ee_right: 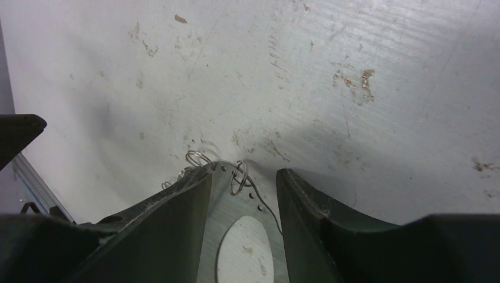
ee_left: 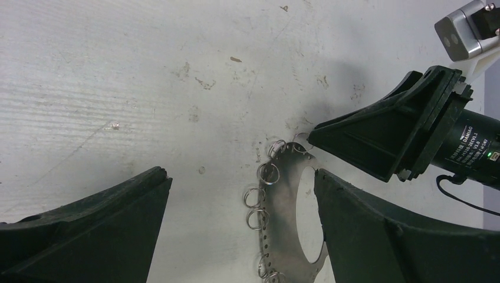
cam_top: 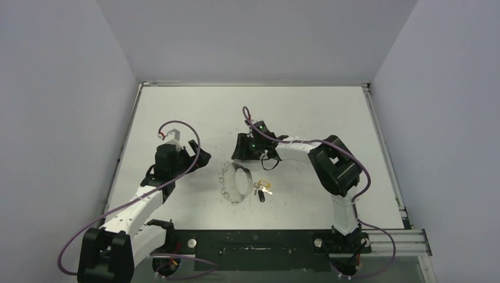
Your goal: Put the keys on the keyring
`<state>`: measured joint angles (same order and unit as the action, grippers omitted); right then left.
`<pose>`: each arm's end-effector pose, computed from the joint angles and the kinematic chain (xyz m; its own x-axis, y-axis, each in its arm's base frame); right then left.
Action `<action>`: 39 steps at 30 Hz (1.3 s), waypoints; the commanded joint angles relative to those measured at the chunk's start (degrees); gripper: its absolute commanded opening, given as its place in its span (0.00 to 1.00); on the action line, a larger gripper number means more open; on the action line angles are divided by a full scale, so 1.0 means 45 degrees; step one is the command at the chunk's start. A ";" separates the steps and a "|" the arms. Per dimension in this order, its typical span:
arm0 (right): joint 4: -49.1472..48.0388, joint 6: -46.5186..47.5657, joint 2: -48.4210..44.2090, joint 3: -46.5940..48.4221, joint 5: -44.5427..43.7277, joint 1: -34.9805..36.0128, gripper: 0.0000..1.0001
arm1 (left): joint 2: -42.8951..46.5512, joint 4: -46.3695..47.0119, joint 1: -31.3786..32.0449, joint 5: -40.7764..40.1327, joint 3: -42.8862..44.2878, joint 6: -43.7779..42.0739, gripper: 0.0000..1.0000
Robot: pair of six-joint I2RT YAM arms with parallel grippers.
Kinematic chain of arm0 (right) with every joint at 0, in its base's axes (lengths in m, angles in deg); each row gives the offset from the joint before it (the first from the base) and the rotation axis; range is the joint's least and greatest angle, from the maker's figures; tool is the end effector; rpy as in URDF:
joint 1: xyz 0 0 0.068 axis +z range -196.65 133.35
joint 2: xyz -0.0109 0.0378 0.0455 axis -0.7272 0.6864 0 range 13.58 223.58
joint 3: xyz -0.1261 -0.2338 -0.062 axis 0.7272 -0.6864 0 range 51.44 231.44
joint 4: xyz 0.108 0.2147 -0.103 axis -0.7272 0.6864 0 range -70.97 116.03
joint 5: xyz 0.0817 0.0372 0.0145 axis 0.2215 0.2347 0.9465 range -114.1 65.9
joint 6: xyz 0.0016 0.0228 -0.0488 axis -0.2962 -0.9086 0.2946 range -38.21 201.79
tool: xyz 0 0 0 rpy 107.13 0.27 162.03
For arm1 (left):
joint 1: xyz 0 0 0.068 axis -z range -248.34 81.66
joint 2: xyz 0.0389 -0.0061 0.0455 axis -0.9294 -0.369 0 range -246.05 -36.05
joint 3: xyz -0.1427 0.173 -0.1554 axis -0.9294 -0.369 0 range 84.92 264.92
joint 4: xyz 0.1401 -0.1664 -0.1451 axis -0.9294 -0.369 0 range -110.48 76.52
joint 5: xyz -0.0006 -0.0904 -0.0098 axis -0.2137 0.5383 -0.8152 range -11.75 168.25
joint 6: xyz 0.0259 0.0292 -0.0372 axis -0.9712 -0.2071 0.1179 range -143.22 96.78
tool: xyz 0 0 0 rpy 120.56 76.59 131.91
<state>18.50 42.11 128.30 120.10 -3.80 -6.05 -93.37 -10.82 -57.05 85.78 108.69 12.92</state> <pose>0.3100 0.2820 0.1419 -0.9245 -0.0037 -0.3811 -0.2658 0.7228 0.6379 0.2036 -0.0454 0.1942 -0.5861 -0.4791 -0.6533 -0.0512 0.8267 -0.5604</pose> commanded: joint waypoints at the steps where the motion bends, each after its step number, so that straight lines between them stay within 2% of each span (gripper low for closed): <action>1: -0.0017 -0.0527 0.0548 0.0466 0.0369 0.0041 0.45 | 0.0163 0.0056 -0.0122 -0.0171 0.0024 0.0163 0.92; 5: 0.0027 -0.0596 0.0689 0.0552 0.0582 0.0040 0.25 | 0.0036 0.0047 -0.0114 -0.0169 0.0136 0.0114 0.92; 10: 0.0080 -0.0613 0.0572 0.0512 0.0888 -0.0013 0.19 | -0.0081 0.0085 -0.0121 -0.0208 0.0206 0.0098 0.91; 14: 0.0017 -0.0573 0.0404 0.0503 0.1203 -0.0118 0.00 | -0.0065 0.0079 -0.0133 -0.0264 0.0194 0.0065 0.91; 22: -0.0134 0.1328 -0.0835 0.0808 0.1630 -0.0370 0.00 | 0.1017 0.0983 -0.0125 -0.0238 -0.0314 -0.0328 0.88; 33: 0.0551 0.6709 -0.3577 0.0812 0.1554 0.0228 0.00 | 0.5292 0.5636 -0.0098 0.0180 -0.2983 -0.1072 0.86; 39: -0.1444 0.8587 -0.5089 -0.0598 0.1879 0.0587 0.00 | 0.5841 0.6670 -0.0086 0.1229 -0.3155 -0.2387 0.80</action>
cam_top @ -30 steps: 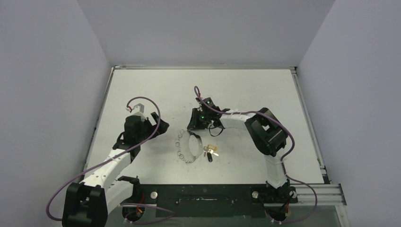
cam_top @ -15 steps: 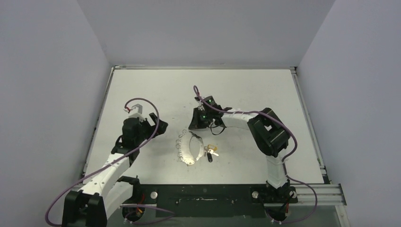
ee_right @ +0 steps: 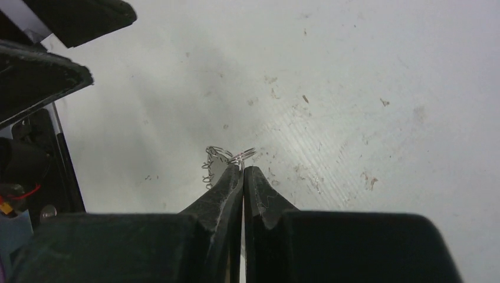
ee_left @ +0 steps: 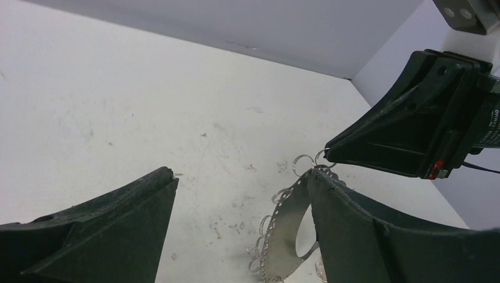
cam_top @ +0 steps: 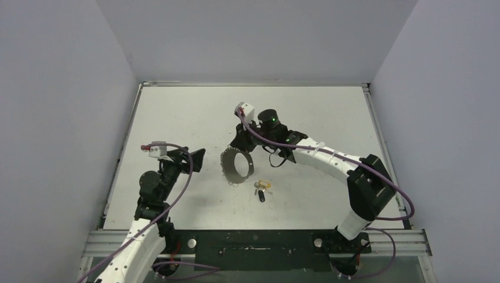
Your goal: Put the keys on the keyring
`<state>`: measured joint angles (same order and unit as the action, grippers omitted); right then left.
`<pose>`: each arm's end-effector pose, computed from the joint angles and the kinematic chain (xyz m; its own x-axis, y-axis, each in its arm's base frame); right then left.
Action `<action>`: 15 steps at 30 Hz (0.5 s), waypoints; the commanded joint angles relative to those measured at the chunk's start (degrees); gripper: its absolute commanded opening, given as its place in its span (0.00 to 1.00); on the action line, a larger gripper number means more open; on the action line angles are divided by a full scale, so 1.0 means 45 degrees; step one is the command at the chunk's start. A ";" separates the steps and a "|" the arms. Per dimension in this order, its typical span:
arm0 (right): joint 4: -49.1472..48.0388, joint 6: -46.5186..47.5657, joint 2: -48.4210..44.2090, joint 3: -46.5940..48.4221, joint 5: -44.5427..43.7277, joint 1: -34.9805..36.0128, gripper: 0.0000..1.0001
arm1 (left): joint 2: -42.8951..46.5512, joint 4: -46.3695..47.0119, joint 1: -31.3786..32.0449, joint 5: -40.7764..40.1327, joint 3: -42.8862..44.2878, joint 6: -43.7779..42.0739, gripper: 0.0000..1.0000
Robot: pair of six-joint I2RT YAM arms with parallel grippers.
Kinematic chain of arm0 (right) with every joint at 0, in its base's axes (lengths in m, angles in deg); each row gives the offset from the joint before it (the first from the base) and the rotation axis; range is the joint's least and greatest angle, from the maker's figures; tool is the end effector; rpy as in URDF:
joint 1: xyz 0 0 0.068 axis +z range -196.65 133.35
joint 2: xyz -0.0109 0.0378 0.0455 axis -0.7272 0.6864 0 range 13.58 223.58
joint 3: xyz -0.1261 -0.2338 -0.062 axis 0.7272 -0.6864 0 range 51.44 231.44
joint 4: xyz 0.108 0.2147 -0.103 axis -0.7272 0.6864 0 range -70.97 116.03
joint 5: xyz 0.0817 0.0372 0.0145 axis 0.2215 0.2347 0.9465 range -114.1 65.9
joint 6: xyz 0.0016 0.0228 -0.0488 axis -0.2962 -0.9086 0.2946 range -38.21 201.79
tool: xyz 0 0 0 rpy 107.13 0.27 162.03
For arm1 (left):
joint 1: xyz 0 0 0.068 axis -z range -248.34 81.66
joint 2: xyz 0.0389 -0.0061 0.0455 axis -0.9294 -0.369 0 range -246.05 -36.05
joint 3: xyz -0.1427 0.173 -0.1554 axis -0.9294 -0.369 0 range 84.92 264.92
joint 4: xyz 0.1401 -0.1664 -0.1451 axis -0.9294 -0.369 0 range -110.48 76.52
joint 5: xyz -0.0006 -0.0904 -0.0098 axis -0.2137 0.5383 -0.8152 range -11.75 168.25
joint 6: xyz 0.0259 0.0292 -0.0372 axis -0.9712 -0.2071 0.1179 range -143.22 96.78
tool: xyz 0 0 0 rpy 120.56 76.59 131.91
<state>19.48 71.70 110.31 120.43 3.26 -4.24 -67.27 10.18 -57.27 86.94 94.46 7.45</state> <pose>0.2760 0.2743 0.2649 -0.5007 -0.2467 -0.8297 -0.8231 0.4324 0.3682 0.1493 -0.0347 0.2194 -0.1433 -0.4857 -0.8623 0.3079 0.8061 -0.5053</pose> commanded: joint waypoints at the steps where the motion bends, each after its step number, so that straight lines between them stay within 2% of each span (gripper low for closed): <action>1: -0.1872 0.2108 -0.1210 -0.0747 0.0504 0.0170 0.00 | -0.0147 0.2317 -0.0038 0.1254 0.0023 -0.1407 0.78; 5: -0.2059 0.2703 -0.1254 -0.0628 0.1767 0.0165 0.00 | -0.1153 0.3638 0.0030 0.1822 0.0084 -0.1893 0.72; 10: -0.2770 0.2461 -0.1231 -0.0627 0.2503 0.0116 0.00 | -0.2683 0.4882 0.0314 0.2190 0.0517 -0.2247 0.69; 15: -0.3742 0.2242 -0.1273 -0.1394 0.2848 0.0059 0.00 | -0.4001 0.5455 0.1370 0.2455 0.0903 -0.3590 0.66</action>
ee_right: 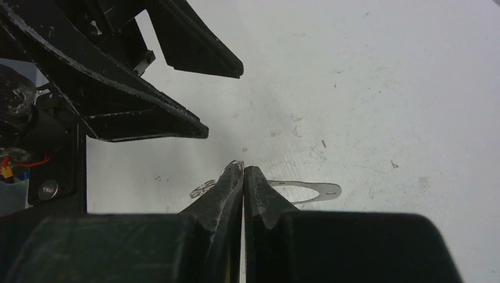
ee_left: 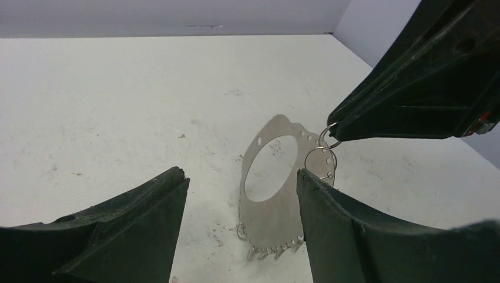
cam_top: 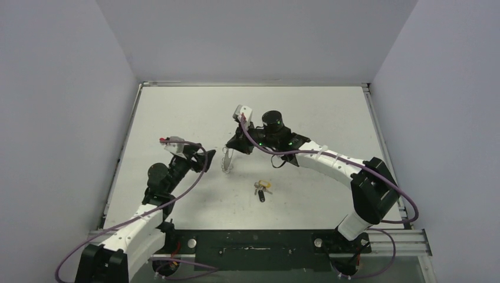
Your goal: Put the keys on the keyring
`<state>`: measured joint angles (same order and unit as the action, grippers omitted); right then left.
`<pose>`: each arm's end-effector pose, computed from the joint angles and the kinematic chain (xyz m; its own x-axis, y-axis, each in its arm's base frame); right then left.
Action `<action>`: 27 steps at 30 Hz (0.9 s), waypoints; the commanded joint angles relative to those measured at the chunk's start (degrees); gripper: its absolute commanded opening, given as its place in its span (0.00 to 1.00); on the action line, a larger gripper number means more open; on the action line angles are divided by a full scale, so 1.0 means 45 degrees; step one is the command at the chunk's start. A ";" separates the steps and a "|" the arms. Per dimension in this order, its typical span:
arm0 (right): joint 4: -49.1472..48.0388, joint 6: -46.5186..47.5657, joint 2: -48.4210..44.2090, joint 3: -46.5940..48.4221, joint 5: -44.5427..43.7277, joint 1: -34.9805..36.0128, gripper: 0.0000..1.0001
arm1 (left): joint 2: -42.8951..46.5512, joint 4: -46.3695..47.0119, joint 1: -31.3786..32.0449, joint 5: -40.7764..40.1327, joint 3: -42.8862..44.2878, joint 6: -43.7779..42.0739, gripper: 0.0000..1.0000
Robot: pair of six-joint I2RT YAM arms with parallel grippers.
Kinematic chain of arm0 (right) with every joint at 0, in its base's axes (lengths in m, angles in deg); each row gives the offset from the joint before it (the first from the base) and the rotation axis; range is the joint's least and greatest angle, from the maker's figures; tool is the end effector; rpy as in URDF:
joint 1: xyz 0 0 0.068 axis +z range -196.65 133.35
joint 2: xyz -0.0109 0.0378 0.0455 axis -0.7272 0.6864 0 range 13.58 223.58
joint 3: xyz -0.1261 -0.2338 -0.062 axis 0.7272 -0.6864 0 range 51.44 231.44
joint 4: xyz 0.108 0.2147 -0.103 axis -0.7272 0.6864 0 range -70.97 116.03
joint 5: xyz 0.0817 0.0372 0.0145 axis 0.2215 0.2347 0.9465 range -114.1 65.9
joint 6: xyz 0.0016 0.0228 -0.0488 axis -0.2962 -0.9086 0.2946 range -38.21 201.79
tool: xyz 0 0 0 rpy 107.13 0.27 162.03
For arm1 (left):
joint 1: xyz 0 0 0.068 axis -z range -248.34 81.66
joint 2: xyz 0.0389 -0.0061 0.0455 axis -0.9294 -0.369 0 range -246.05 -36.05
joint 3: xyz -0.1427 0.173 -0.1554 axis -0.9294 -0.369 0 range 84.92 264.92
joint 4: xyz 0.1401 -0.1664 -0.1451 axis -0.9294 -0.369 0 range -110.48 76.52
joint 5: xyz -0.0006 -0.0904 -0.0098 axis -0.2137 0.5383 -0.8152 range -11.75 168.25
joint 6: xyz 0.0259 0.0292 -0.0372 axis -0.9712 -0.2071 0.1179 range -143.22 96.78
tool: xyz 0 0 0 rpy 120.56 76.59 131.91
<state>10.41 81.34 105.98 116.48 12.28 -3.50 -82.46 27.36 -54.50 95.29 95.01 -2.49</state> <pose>0.2580 0.2708 0.2850 -0.2419 -0.2181 -0.9455 -0.9585 0.2049 0.1980 0.1709 -0.0528 0.2165 -0.1099 -0.3215 -0.9405 0.5062 0.7962 -0.3313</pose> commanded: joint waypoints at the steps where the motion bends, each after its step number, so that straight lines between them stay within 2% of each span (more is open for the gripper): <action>1: -0.1862 0.0100 -0.0325 -0.0767 0.0883 -0.0141 0.00 | -0.0841 0.1705 0.1061 0.0558 0.0817 -0.1762 0.65; 7: -0.4202 -0.1192 -0.0617 -0.3305 0.1100 -0.0685 0.00 | -0.1607 0.1477 0.2724 0.0147 0.0925 -0.4049 0.65; 13: -0.6587 -0.1222 -0.1324 -0.5315 0.1637 -0.1177 0.00 | -0.2325 0.2399 0.3006 0.1127 0.0605 -0.5339 0.65; 22: -0.7924 -0.0552 -0.1202 -0.5619 0.3314 -0.1329 0.00 | -0.3529 0.2710 0.3065 0.3025 0.0776 -0.6754 0.57; 27: -0.8572 -0.0721 -0.0963 -0.5616 0.3779 -0.1351 0.00 | -0.4054 0.3205 0.3114 0.3034 0.0735 -0.7200 0.52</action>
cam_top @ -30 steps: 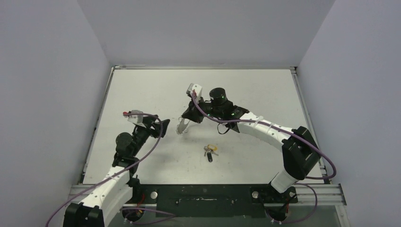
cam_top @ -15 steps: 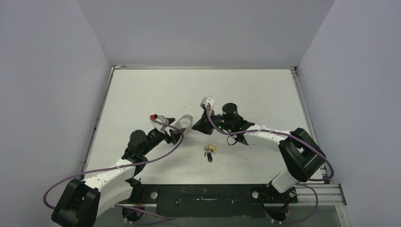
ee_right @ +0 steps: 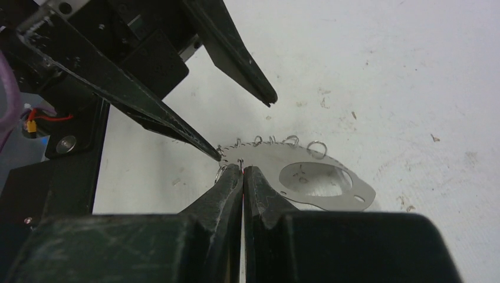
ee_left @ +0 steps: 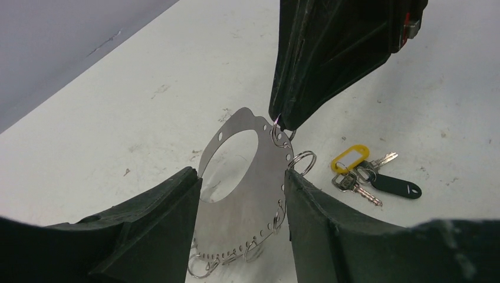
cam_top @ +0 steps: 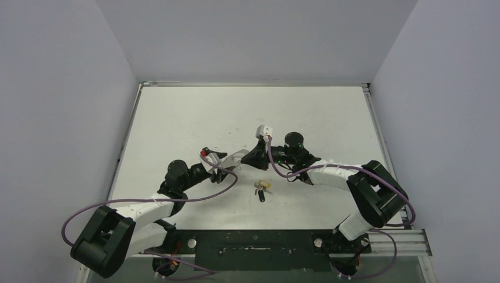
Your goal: Put the keys on the keyring
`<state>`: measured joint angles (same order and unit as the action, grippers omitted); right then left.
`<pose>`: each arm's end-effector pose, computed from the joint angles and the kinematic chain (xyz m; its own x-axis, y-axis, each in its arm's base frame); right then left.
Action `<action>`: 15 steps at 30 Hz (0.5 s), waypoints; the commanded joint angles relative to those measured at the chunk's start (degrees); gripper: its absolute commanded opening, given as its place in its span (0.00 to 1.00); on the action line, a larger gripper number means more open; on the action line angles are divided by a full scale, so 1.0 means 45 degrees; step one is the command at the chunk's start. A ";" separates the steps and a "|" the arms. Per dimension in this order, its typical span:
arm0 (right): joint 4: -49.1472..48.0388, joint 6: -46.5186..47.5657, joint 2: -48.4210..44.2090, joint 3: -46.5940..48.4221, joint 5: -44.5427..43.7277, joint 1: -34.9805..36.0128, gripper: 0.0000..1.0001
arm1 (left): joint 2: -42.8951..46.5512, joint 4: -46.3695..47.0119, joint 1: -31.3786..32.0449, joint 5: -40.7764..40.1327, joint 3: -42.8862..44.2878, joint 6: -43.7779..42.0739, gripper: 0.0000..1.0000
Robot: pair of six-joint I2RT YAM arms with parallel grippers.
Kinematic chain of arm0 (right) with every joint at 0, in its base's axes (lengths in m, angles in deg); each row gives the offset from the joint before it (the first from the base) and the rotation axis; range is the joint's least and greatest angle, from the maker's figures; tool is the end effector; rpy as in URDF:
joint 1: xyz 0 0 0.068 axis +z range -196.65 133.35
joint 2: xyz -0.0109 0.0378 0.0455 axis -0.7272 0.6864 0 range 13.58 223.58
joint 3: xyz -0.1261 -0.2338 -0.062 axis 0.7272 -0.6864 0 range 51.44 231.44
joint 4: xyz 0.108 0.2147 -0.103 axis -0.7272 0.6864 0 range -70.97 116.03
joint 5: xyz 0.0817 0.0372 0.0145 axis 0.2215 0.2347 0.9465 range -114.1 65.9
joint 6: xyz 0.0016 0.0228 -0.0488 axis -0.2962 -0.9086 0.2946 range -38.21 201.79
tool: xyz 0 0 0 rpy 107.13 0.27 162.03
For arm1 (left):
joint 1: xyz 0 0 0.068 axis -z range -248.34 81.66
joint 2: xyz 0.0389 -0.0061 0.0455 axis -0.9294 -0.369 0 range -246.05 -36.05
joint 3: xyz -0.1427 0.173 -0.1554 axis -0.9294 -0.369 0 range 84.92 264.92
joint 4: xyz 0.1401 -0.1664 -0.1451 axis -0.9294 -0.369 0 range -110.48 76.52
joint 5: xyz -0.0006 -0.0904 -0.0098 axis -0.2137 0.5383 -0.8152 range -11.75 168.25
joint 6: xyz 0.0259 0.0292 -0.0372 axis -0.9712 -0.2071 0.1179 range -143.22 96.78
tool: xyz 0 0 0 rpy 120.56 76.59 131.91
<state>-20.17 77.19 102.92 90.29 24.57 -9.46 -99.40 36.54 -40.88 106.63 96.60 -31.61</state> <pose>0.2346 0.2116 0.2076 -0.2345 -0.1115 -0.9657 -0.9701 0.0902 0.2252 0.1749 -0.1099 0.1915 0.0954 0.0952 -0.9909 0.8222 0.5537 0.1323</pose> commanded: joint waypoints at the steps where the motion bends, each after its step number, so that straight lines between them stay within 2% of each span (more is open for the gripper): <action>1: -0.1809 0.0139 -0.0242 0.0227 0.1103 -0.0025 0.00 | -0.0415 0.1276 0.0088 0.0463 0.0357 -0.0825 0.52; 15: -0.1932 -0.0052 -0.0047 0.0351 0.1324 0.0095 0.00 | -0.1982 0.3098 0.0088 0.2235 0.0919 -0.0244 0.39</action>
<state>-24.28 76.55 102.94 90.31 28.24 -9.44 -106.94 43.99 -40.68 112.54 98.31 -34.25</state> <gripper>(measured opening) 0.028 0.405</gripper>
